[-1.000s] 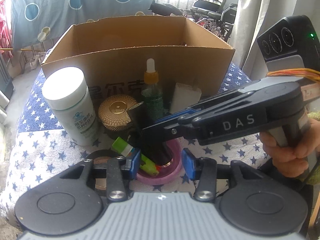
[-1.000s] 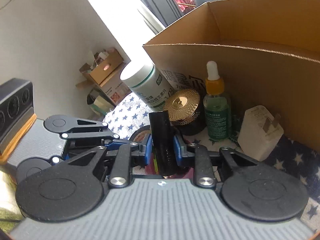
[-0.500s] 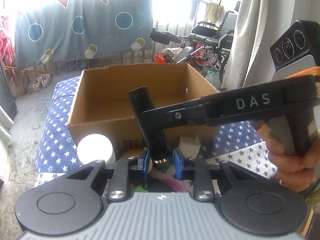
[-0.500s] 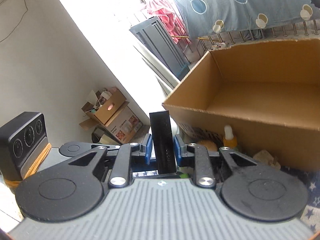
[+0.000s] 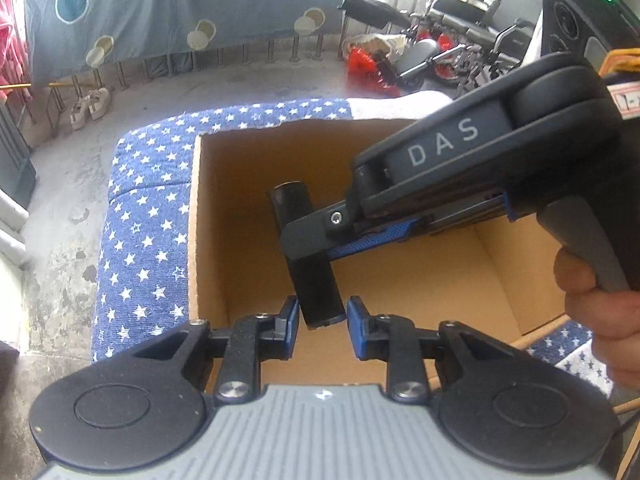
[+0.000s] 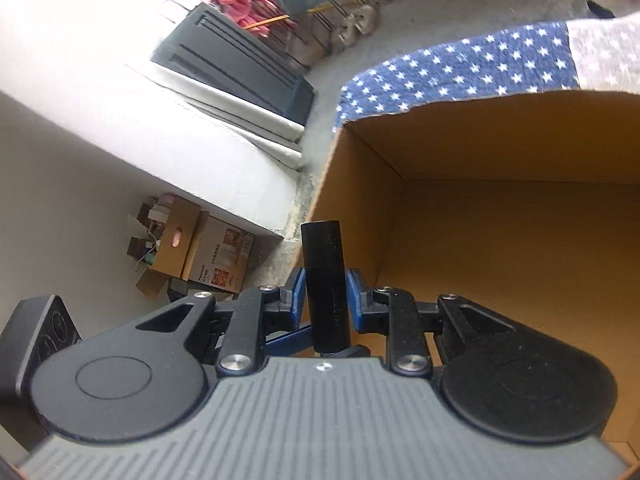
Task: Organize rigid objects
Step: 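Carry the black cylinder into the cardboard box and open the right gripper, then grasp the green glue stick in the pink bowl with the right gripper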
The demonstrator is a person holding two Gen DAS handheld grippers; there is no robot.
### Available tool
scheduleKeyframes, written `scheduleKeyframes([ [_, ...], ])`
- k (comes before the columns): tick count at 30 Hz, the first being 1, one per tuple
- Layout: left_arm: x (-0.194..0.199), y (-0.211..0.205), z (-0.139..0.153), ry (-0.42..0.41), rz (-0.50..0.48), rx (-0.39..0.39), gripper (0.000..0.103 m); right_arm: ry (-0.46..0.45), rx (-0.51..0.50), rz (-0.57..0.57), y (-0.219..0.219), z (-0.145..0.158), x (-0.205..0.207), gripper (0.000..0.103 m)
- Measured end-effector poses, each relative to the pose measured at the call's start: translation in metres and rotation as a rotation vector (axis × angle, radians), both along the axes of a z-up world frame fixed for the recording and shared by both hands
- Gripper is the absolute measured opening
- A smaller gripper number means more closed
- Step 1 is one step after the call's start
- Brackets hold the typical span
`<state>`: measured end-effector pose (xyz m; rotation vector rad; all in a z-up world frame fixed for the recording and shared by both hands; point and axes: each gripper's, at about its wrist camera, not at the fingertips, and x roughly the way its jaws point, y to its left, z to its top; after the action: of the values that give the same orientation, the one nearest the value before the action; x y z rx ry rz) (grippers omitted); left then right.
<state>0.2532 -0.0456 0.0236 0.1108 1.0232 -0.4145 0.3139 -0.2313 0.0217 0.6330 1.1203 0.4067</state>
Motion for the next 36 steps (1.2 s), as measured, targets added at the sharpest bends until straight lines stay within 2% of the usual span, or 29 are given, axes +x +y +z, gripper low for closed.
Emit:
scheduleKeyframes([
  [4,0.014,0.001,-0.015,0.027,0.022,0.03,0.027,0.111,-0.046,-0.019,0.011,-0.037,0.03,0.021],
  [7,0.015,0.003,-0.014,0.014,0.026,0.036,0.027,0.131,-0.065,-0.025,0.017,-0.049,0.047,0.024],
  [9,0.016,0.004,-0.011,0.016,0.037,0.027,0.028,0.125,-0.08,-0.036,0.02,-0.047,0.055,0.028],
  [10,0.014,0.005,-0.009,0.01,0.042,0.02,0.028,0.12,-0.085,-0.043,0.021,-0.045,0.056,0.035],
  [12,0.009,0.009,-0.002,-0.003,0.052,0.0,0.03,0.094,-0.083,-0.061,0.019,-0.036,0.056,0.043],
  [15,-0.006,0.015,0.012,-0.031,0.057,-0.041,0.034,0.045,-0.077,-0.072,0.01,-0.013,0.039,0.045],
  [21,-0.059,0.024,0.049,-0.125,0.045,-0.099,0.04,-0.129,-0.083,-0.079,-0.022,0.047,-0.039,0.046],
  [26,-0.118,0.028,0.07,-0.187,0.027,-0.14,0.046,-0.254,-0.101,-0.113,-0.038,0.073,-0.129,0.047],
  [31,-0.167,0.029,0.058,-0.178,-0.006,-0.143,0.046,-0.316,-0.075,-0.146,-0.044,0.06,-0.209,0.047],
  [36,-0.211,0.015,0.018,-0.124,-0.052,-0.117,0.046,-0.245,-0.034,-0.138,-0.033,0.008,-0.256,0.047],
])
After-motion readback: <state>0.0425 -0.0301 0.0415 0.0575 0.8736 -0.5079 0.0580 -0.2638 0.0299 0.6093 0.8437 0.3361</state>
